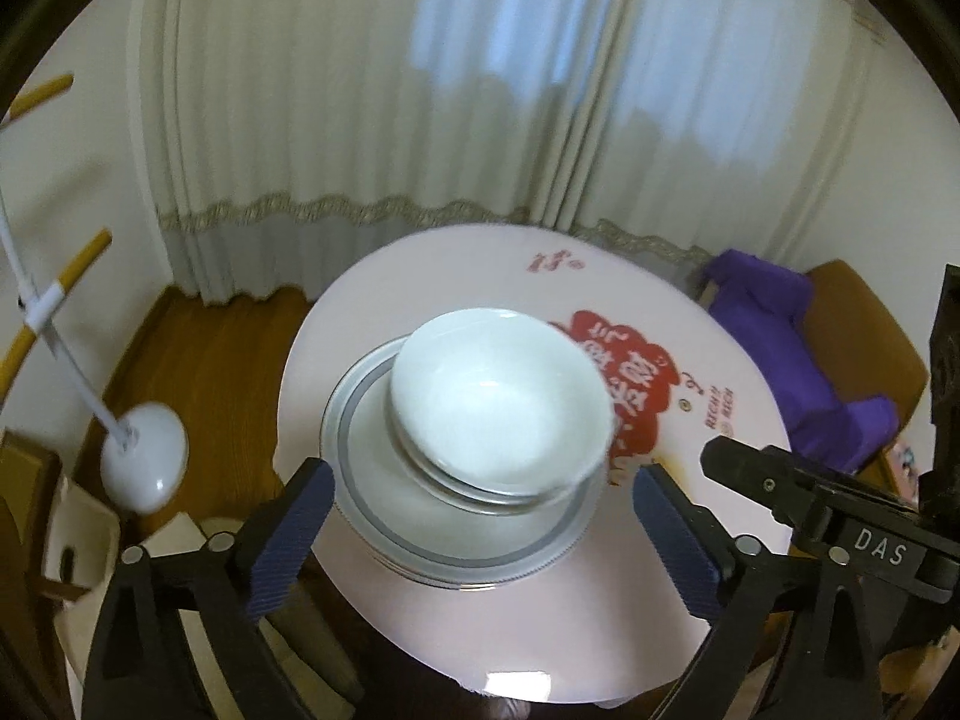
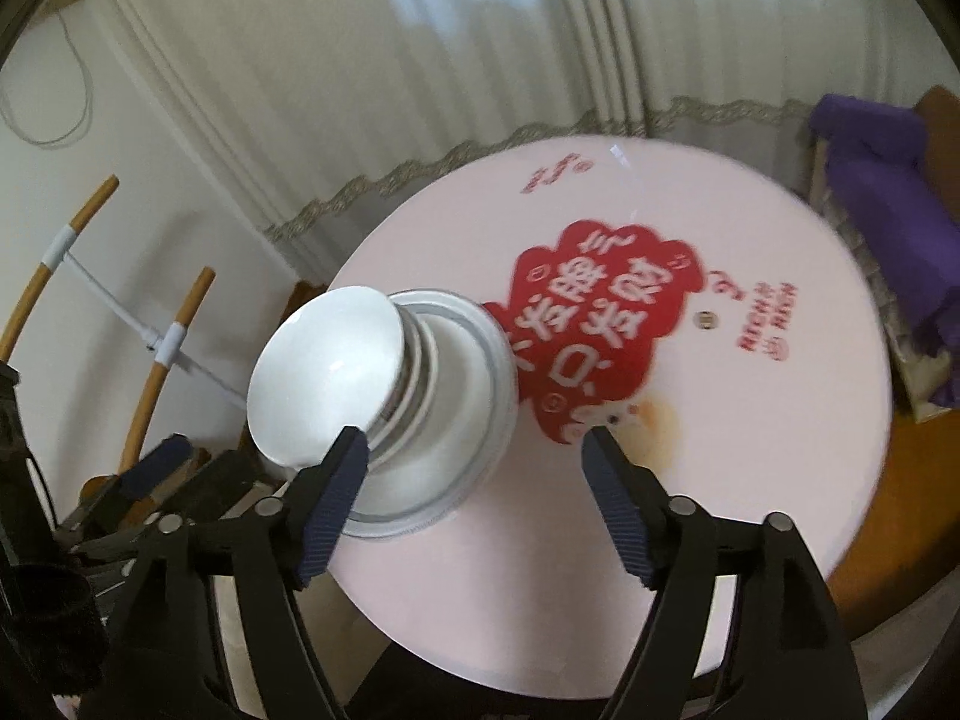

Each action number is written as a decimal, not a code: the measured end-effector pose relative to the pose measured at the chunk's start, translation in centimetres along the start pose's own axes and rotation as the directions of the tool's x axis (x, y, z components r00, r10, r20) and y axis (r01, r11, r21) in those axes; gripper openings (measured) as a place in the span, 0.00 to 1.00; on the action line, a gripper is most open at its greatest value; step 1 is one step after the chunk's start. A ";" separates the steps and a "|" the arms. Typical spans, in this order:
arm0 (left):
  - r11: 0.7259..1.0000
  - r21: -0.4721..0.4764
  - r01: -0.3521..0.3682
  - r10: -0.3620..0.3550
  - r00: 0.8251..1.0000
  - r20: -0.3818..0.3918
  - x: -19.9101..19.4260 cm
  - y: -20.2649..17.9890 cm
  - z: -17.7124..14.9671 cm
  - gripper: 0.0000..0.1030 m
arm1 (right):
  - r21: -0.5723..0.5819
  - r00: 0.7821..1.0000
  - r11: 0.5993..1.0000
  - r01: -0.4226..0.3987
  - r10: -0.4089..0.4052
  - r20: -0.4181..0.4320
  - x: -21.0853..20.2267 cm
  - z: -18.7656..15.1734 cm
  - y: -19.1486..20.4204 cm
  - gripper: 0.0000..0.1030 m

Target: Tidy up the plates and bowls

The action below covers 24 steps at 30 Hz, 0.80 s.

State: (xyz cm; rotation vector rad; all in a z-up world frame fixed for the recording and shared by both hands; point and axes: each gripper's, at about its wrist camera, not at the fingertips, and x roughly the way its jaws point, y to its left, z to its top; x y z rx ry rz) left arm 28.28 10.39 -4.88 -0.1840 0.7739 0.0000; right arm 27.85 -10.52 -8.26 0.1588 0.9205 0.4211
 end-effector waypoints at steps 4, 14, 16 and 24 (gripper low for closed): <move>0.999 0.036 0.025 -0.027 0.999 0.043 -2.4 -1.2 -1.9 0.99 | 0.004 0.996 0.998 0.057 -0.058 0.066 -2.4 -2.0 -1.0 0.83; 0.995 0.096 0.036 -0.053 0.983 0.176 -8.2 -2.8 -7.0 0.99 | 0.033 0.967 0.993 0.113 -0.117 0.226 -8.7 -7.1 -1.6 0.93; 0.992 0.121 0.041 -0.065 0.977 0.201 -9.3 -3.2 -8.2 0.99 | 0.043 0.957 0.991 0.128 -0.135 0.256 -9.9 -8.1 -1.6 0.95; 0.978 0.177 0.112 -0.158 0.950 0.271 -12.9 -3.7 -11.9 0.99 | 0.075 0.896 0.975 0.211 -0.223 0.383 -15.0 -12.5 -1.3 0.99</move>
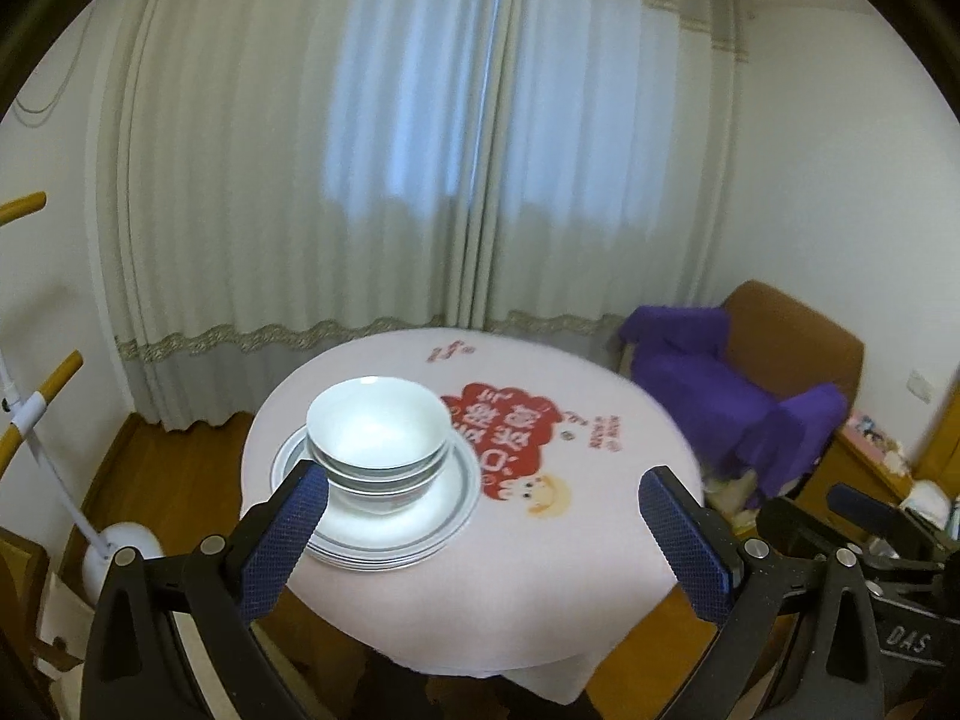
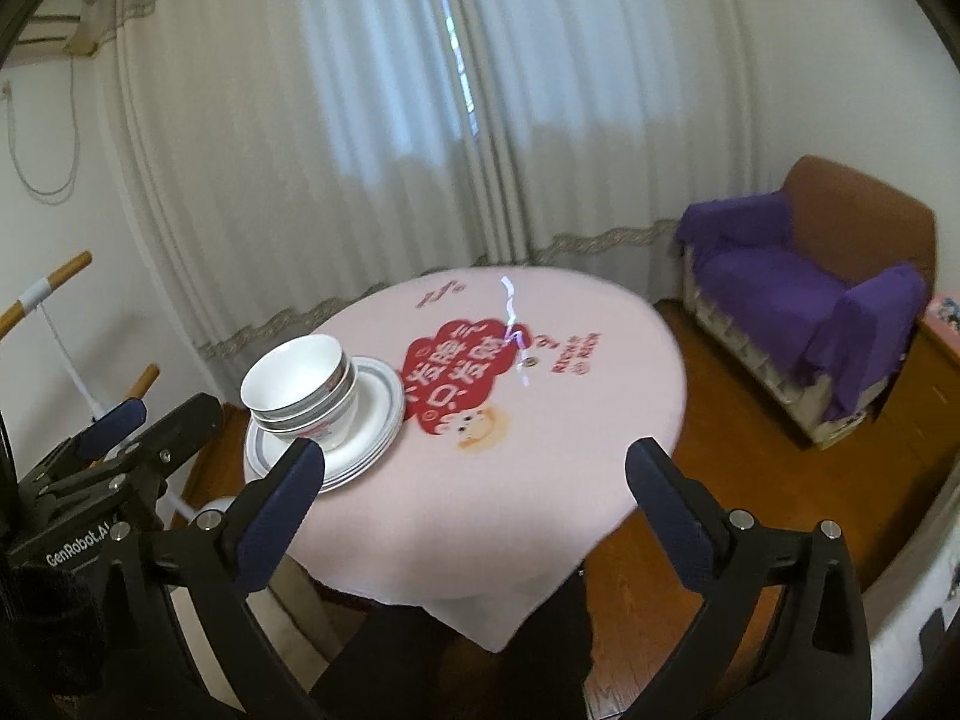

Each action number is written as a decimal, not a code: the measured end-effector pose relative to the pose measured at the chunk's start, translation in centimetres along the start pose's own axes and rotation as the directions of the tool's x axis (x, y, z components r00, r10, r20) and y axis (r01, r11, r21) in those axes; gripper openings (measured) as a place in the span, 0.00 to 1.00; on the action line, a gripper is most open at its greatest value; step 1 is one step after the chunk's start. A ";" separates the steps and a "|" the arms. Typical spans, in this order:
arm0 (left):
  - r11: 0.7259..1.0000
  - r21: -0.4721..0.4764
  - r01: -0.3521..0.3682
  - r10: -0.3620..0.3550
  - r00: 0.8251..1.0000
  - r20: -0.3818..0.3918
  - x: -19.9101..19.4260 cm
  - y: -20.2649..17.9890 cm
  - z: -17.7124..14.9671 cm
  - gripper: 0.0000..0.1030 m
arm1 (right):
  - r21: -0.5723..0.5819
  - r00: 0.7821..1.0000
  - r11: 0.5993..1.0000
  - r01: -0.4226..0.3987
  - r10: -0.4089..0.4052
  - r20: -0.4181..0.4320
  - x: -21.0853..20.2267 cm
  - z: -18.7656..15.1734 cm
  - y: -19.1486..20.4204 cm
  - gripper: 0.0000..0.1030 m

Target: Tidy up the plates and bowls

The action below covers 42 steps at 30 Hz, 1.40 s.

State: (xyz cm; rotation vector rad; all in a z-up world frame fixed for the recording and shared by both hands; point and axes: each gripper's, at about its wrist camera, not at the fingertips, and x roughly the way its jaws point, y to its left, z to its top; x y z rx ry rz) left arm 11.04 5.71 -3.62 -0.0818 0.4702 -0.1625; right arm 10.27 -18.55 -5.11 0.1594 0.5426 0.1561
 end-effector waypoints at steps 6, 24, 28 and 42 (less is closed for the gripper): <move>0.999 0.032 0.011 -0.013 0.998 0.062 -3.4 -0.5 -1.7 0.99 | -0.012 0.996 0.999 0.040 -0.039 0.084 -3.8 -1.1 0.1 1.00; 0.998 0.052 0.025 -0.034 0.980 0.194 -7.5 -2.2 -5.6 0.99 | -0.034 0.976 0.998 0.053 -0.044 0.215 -9.0 -3.5 0.6 1.00; 0.998 0.059 0.020 -0.032 0.977 0.209 -7.9 -2.7 -5.7 0.99 | -0.034 0.971 0.997 0.063 -0.054 0.234 -9.8 -3.7 0.6 1.00; 0.996 0.089 0.001 -0.025 0.965 0.261 -7.2 -3.8 -6.6 0.99 | -0.026 0.959 0.997 0.078 -0.068 0.276 -11.4 -4.2 0.3 1.00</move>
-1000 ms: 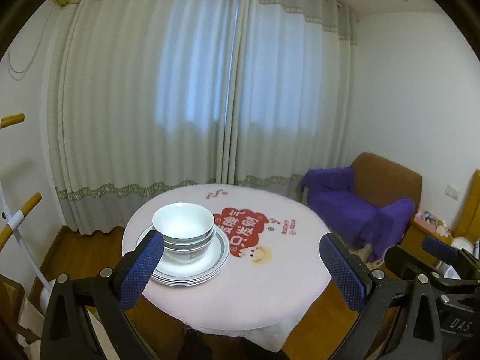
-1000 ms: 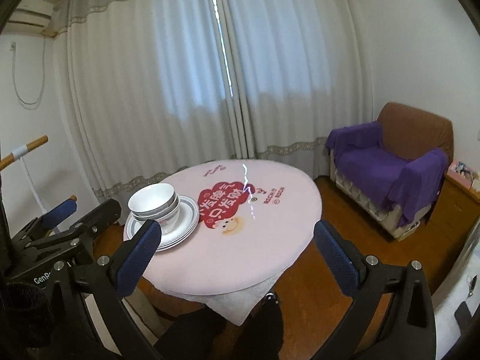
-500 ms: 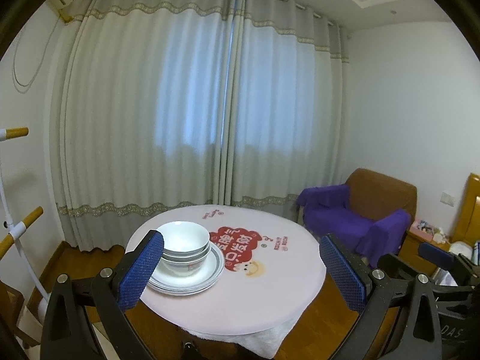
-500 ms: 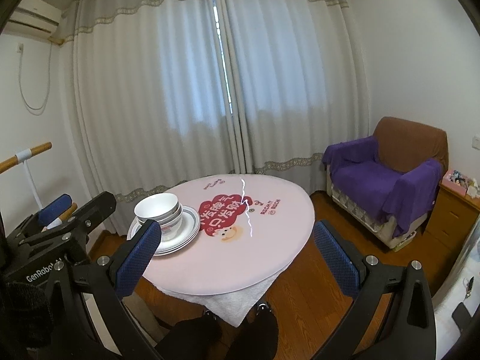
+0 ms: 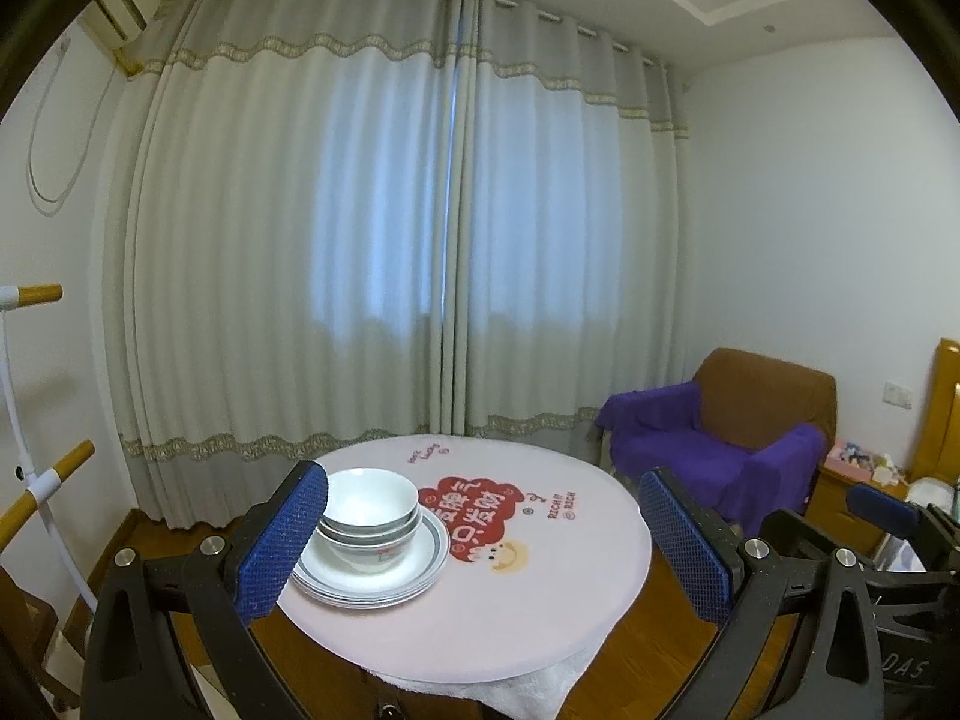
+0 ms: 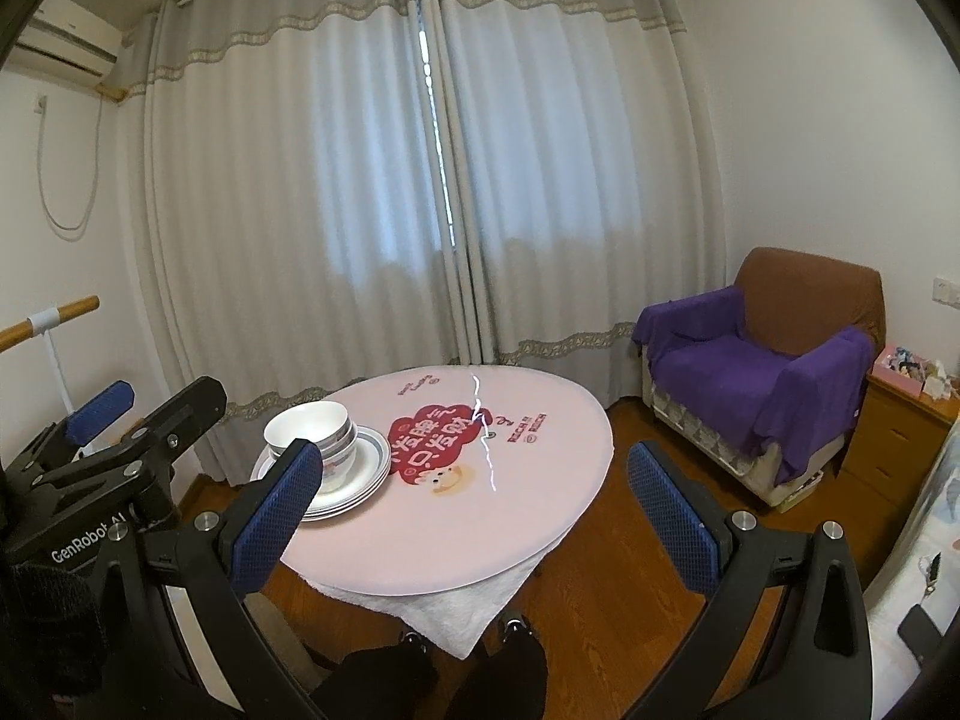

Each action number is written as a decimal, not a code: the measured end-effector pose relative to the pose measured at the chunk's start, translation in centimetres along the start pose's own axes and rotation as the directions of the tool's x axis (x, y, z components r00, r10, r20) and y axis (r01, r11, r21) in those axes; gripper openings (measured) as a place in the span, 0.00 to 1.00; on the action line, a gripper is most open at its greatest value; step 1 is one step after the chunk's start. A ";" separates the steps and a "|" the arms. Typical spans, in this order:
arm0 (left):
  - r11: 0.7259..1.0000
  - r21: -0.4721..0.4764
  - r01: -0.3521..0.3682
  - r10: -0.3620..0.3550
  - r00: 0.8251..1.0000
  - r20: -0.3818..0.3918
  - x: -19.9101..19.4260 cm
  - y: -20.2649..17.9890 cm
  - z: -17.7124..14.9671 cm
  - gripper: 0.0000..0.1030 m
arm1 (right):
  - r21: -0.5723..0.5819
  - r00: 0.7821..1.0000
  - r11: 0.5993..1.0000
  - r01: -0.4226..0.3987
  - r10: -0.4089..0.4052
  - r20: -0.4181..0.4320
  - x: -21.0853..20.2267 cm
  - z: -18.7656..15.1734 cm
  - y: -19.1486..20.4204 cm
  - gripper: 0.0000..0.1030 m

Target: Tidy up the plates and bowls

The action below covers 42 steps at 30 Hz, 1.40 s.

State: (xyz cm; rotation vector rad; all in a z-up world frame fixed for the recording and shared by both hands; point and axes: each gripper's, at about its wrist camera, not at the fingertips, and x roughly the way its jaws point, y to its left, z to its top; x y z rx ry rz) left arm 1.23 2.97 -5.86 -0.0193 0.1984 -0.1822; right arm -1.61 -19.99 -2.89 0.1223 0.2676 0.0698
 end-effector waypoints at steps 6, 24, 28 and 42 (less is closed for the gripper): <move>1.000 0.000 0.008 -0.008 1.000 0.004 0.9 0.0 -0.7 0.99 | -0.002 1.000 1.000 0.006 -0.006 0.008 -0.3 -0.1 0.0 1.00; 1.000 0.014 -0.019 0.017 0.996 0.085 2.7 -0.6 -3.1 0.99 | -0.008 0.997 1.000 0.012 -0.012 0.071 -1.3 -0.4 0.2 1.00; 1.000 0.012 -0.018 0.017 0.997 0.081 2.8 -0.7 -3.3 0.99 | -0.006 0.997 1.000 0.012 -0.012 0.070 -1.4 -0.5 0.1 1.00; 1.000 0.013 -0.019 0.018 0.997 0.081 2.8 -0.8 -3.5 0.99 | -0.001 0.998 1.000 0.010 -0.010 0.065 -1.2 -0.5 0.0 1.00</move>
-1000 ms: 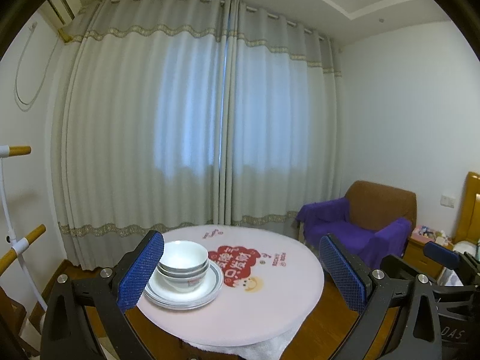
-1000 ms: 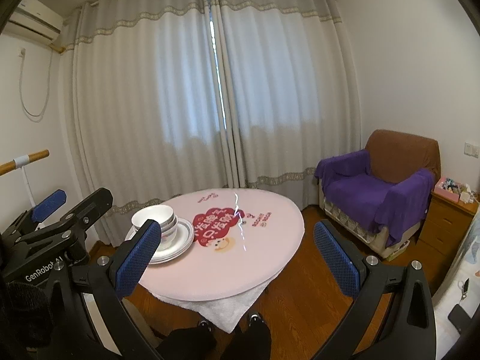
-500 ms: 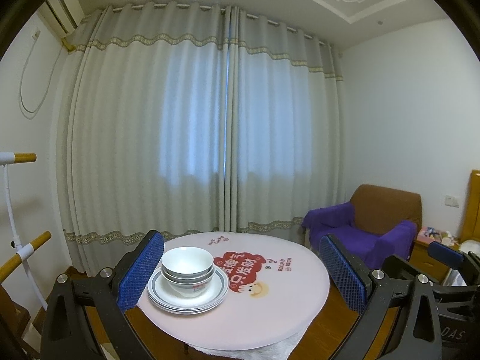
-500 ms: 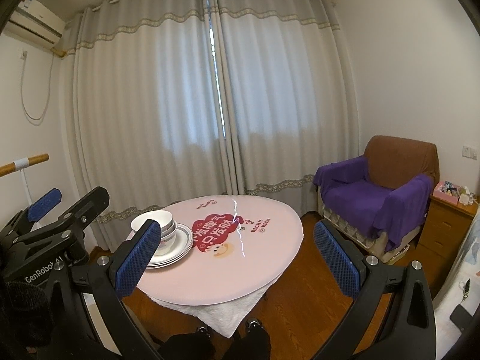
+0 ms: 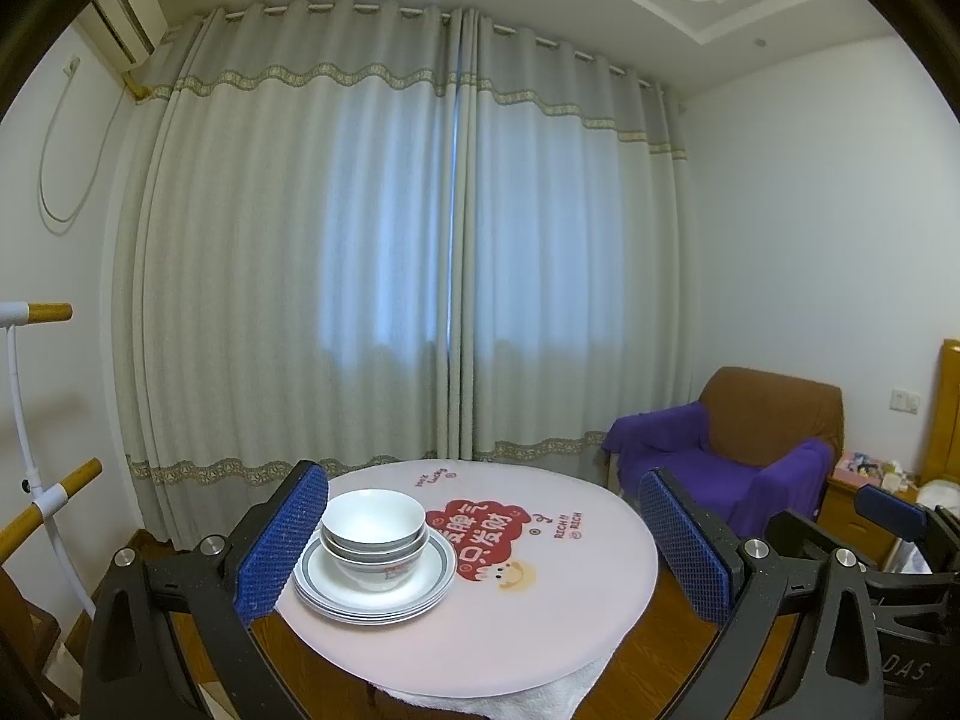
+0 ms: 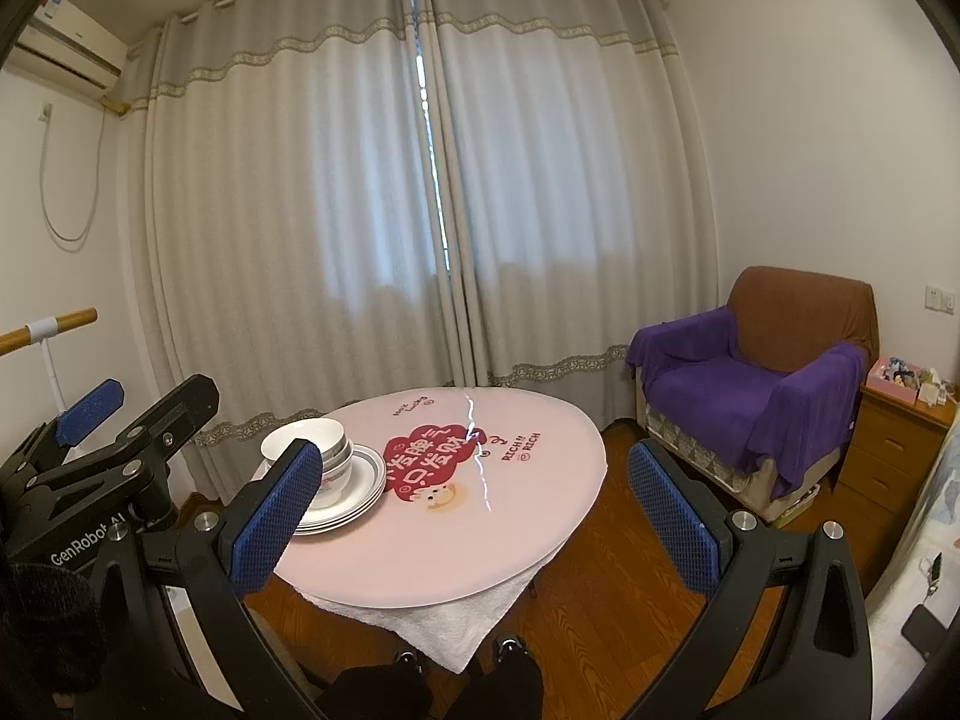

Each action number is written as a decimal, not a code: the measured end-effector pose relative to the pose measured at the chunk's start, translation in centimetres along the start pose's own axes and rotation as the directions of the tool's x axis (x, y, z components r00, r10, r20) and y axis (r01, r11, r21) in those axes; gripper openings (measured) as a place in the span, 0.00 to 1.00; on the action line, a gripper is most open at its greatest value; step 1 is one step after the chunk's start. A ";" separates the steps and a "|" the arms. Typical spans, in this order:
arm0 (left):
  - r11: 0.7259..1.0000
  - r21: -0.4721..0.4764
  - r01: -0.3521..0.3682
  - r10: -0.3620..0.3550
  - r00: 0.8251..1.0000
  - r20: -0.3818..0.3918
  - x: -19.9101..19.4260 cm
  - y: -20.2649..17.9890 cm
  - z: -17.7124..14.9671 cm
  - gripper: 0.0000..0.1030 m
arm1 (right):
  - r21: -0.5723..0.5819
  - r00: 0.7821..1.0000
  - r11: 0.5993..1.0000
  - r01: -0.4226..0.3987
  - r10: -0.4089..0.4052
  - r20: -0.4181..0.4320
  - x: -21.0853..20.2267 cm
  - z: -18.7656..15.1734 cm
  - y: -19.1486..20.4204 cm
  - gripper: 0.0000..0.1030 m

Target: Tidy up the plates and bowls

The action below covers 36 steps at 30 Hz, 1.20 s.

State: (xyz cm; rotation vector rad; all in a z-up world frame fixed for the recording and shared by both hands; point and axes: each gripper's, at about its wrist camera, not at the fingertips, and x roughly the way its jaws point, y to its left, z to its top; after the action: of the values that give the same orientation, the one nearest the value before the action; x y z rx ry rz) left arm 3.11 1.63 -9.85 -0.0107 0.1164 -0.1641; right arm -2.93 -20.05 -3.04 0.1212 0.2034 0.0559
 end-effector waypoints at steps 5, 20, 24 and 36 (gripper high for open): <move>1.000 0.002 0.000 0.000 1.000 -0.001 -0.3 -0.1 0.0 0.99 | 0.000 1.000 1.000 0.001 -0.001 -0.001 0.0 0.0 0.0 1.00; 1.000 0.004 -0.007 0.007 1.000 -0.001 -1.0 -0.1 -0.1 0.99 | 0.000 1.000 1.000 0.001 -0.001 -0.009 0.1 -0.4 0.2 1.00; 1.000 0.007 -0.009 0.009 1.000 0.007 -1.1 -0.1 -0.2 0.99 | 0.002 1.000 1.000 0.000 0.000 -0.010 0.3 -0.6 0.3 1.00; 1.000 0.012 -0.012 0.012 1.000 0.002 -1.0 -0.2 -0.2 0.99 | 0.007 1.000 1.000 -0.002 0.002 -0.013 0.4 -0.8 0.4 1.00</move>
State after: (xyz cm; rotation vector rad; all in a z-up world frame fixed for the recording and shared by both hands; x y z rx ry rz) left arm 2.03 1.65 -9.95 0.0018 0.1138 -0.1532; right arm -2.70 -19.57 -3.83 0.1281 0.2166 0.0584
